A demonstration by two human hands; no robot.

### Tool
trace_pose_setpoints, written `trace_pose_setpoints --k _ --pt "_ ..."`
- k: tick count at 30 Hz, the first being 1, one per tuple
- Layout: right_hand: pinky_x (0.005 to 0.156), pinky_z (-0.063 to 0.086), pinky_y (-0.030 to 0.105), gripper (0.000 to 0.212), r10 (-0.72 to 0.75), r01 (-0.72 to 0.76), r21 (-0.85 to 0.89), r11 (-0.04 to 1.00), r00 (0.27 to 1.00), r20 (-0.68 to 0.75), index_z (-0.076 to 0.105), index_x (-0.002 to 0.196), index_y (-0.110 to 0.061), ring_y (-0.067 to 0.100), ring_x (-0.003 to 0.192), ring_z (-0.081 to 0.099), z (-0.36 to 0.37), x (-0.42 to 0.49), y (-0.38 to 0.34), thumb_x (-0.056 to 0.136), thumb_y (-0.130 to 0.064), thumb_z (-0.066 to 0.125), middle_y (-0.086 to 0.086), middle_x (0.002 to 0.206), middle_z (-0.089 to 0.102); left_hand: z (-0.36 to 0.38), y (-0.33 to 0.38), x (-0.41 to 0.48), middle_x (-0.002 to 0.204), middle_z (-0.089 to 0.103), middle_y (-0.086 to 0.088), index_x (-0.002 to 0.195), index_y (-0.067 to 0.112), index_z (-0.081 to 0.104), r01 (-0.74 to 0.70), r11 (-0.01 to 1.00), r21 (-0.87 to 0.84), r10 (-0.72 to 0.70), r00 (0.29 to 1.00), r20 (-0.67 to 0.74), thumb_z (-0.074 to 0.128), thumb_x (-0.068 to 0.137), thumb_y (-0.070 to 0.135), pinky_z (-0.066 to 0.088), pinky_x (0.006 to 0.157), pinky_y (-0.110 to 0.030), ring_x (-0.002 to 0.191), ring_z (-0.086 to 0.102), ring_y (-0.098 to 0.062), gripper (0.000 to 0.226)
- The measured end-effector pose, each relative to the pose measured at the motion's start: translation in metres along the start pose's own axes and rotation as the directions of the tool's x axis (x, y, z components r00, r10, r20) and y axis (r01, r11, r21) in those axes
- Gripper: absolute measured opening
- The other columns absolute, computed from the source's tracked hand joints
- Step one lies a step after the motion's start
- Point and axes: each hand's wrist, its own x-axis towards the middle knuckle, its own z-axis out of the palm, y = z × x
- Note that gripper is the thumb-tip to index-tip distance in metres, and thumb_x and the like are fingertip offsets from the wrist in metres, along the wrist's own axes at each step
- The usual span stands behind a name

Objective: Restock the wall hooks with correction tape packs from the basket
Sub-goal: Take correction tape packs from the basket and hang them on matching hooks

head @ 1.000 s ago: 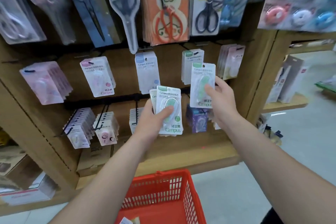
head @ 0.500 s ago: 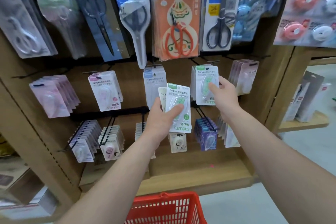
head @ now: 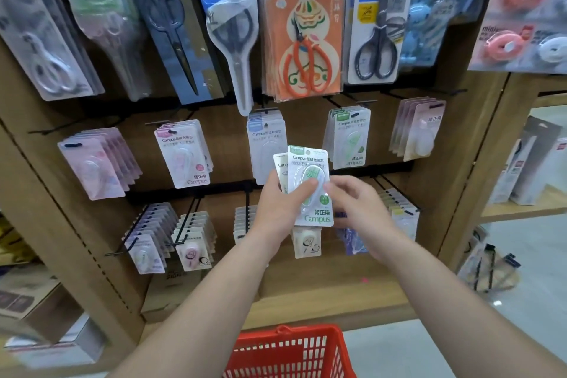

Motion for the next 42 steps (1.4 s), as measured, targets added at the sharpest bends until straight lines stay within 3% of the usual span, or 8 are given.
trace_pose_setpoints --k 4,7,11,17,25,31,36,42 --pt "0.057 0.053 0.019 0.027 -0.046 0.05 0.044 0.998 0.995 -0.087 0.067 0.117 -0.023 0.013 0.091 0.073 -0.001 -0.002 0.015 0.092 -0.025 0.076 -0.003 0.107 0.073 0.011 -0.007 0.0 0.109 0.076 0.014 0.12 0.031 0.063 -0.021 0.999 0.031 0.02 1.0 0.02 0.074 0.093 0.025 0.06 0.075 -0.023 0.096 0.074 -0.004 0.03" --pt "0.065 0.06 0.031 0.027 -0.016 0.036 0.163 0.986 0.992 -0.121 0.064 0.118 -0.02 0.019 0.095 0.076 -0.007 0.006 0.016 0.093 -0.019 0.075 -0.001 0.107 0.076 0.016 -0.004 0.006 0.11 0.076 0.014 0.121 0.032 0.062 -0.002 1.0 -0.01 0.002 1.0 0.016 0.064 0.1 0.029 0.061 0.071 -0.026 0.095 0.074 -0.007 0.021" --pt "0.074 0.063 0.041 0.03 0.022 0.037 0.255 0.966 0.974 -0.227 0.058 0.127 -0.019 0.018 0.093 0.077 -0.014 0.019 0.014 0.099 -0.018 0.067 -0.002 0.108 0.078 0.016 -0.004 0.019 0.121 0.072 0.009 0.129 0.03 0.058 0.049 0.998 0.029 -0.048 0.998 -0.036 0.057 0.104 0.024 0.058 0.092 -0.038 0.105 0.071 -0.012 0.026" --pt "0.079 0.065 0.046 0.036 -0.087 0.149 0.159 0.976 0.936 -0.342 0.056 0.132 -0.033 0.016 0.098 0.075 -0.032 0.047 -0.003 0.1 -0.017 0.064 -0.006 0.118 0.072 0.007 -0.004 0.025 0.114 0.072 0.014 0.128 0.033 0.057 0.033 0.998 0.06 -0.031 0.999 -0.031 0.059 0.104 0.027 0.06 0.065 -0.022 0.09 0.074 -0.004 0.025" --pt "0.074 0.065 0.039 0.034 -0.041 0.115 0.167 0.979 0.918 -0.394 0.054 0.136 -0.027 0.017 0.099 0.074 -0.032 0.06 -0.01 0.103 -0.019 0.06 -0.002 0.12 0.07 -0.003 0.0 0.02 0.118 0.071 0.016 0.129 0.035 0.057 0.006 0.998 0.06 -0.004 0.999 -0.035 0.065 0.101 0.026 0.062 0.088 -0.038 0.107 0.071 -0.008 0.03" --pt "0.07 0.065 0.034 0.026 -0.038 0.062 0.046 0.997 0.909 -0.414 0.059 0.127 -0.033 0.016 0.098 0.072 -0.027 0.072 -0.012 0.103 -0.023 0.06 -0.007 0.112 0.07 -0.016 0.002 0.013 0.125 0.071 0.01 0.138 0.035 0.052 -0.023 0.998 0.051 0.024 0.999 -0.026 0.071 0.096 0.024 0.064 0.081 -0.035 0.105 0.073 -0.011 0.048" --pt "0.09 0.047 0.036 0.052 -0.03 -0.093 -0.264 0.96 0.903 -0.428 0.048 0.148 -0.023 0.023 0.114 0.06 -0.021 0.064 -0.004 0.1 -0.037 0.062 -0.001 0.126 0.061 -0.023 0.002 0.004 0.12 0.072 0.006 0.13 0.038 0.05 -0.003 1.0 0.025 0.004 0.999 -0.036 0.077 0.092 0.019 0.061 0.064 -0.024 0.098 0.075 -0.012 0.05" --pt "0.083 0.061 0.045 0.015 0.072 -0.071 0.018 0.997 0.996 -0.047 0.067 0.112 -0.019 0.021 0.09 0.076 0.013 0.001 0.022 0.1 -0.029 0.065 0.002 0.099 0.079 -0.022 -0.021 -0.005 0.113 0.075 0.008 0.129 0.033 0.055 0.002 0.998 0.064 0.0 0.999 -0.045 0.086 0.082 0.016 0.058 0.066 -0.019 0.095 0.074 -0.006 0.058"
